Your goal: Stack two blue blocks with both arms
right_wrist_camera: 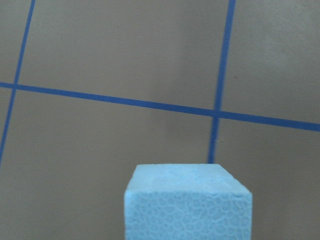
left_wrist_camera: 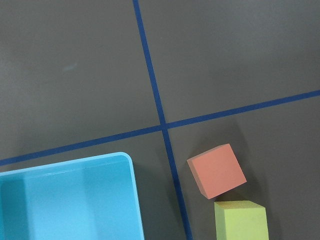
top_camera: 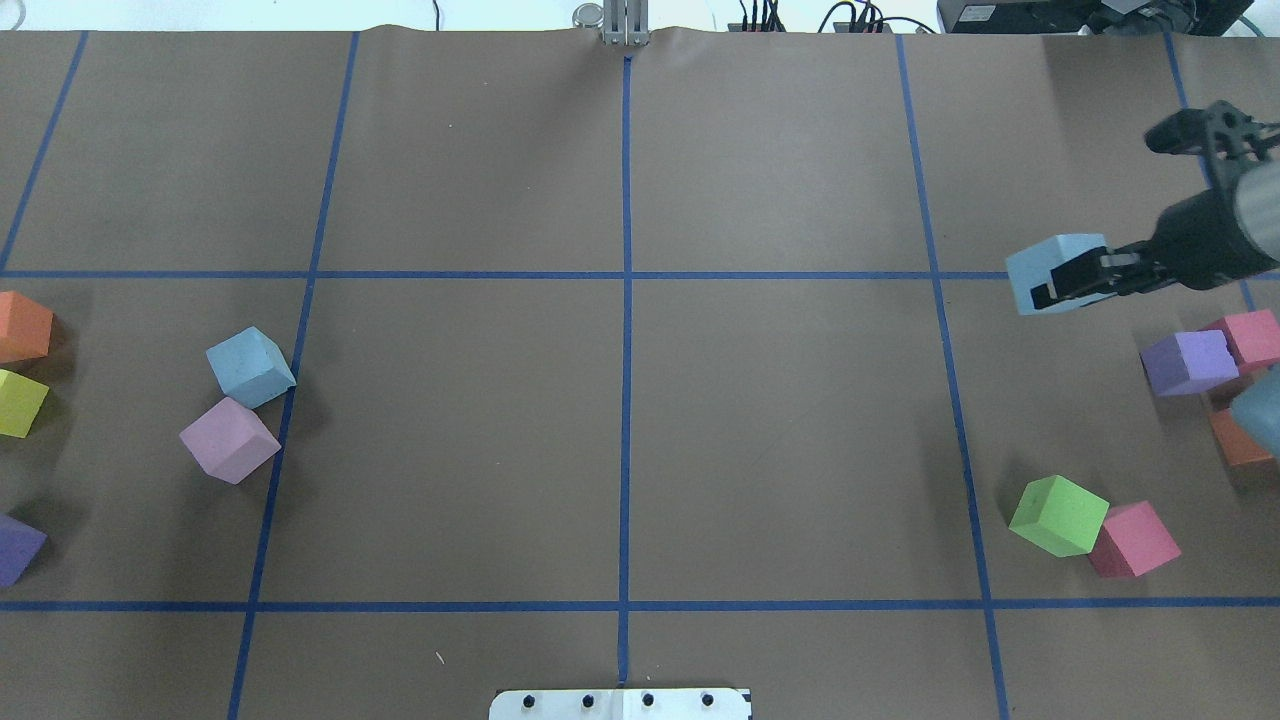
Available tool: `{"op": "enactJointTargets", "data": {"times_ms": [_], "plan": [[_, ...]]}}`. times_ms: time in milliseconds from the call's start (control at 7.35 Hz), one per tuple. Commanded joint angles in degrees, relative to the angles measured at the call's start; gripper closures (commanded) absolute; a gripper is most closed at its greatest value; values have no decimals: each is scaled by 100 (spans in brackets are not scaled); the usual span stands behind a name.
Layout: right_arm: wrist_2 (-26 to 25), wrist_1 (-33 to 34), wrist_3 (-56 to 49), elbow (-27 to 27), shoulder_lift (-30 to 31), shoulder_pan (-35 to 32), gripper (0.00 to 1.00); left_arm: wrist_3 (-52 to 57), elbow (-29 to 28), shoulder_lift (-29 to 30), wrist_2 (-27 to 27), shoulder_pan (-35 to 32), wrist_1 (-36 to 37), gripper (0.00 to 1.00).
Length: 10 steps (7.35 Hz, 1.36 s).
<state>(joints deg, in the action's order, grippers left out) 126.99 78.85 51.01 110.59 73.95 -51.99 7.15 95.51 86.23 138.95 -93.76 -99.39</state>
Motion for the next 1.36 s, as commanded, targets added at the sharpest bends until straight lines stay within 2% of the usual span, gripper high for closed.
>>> {"op": "enactJointTargets", "data": {"times_ms": [0, 136, 408, 544, 680, 1224], "plan": [[-1365, 2046, 655, -377, -1842, 1249, 100, -3, -7, -1, 0, 7, 7, 2], [-1639, 2333, 1038, -1024, -2546, 1601, 100, -3, -15, -1, 0, 7, 7, 2], [-1791, 2267, 1428, -2552, -3655, 2060, 100, -3, -59, 8, 0, 15, 7, 2], [-1800, 1744, 1733, -3003, -3791, 2209, 100, -3, -77, 8, 0, 15, 7, 2], [-1844, 1539, 1824, -3165, -3792, 2324, 100, 5, -77, 8, 0, 33, 7, 2], [-1906, 1519, 1824, -3219, -3713, 2483, 100, 5, -77, 8, 0, 42, 7, 2]]}}
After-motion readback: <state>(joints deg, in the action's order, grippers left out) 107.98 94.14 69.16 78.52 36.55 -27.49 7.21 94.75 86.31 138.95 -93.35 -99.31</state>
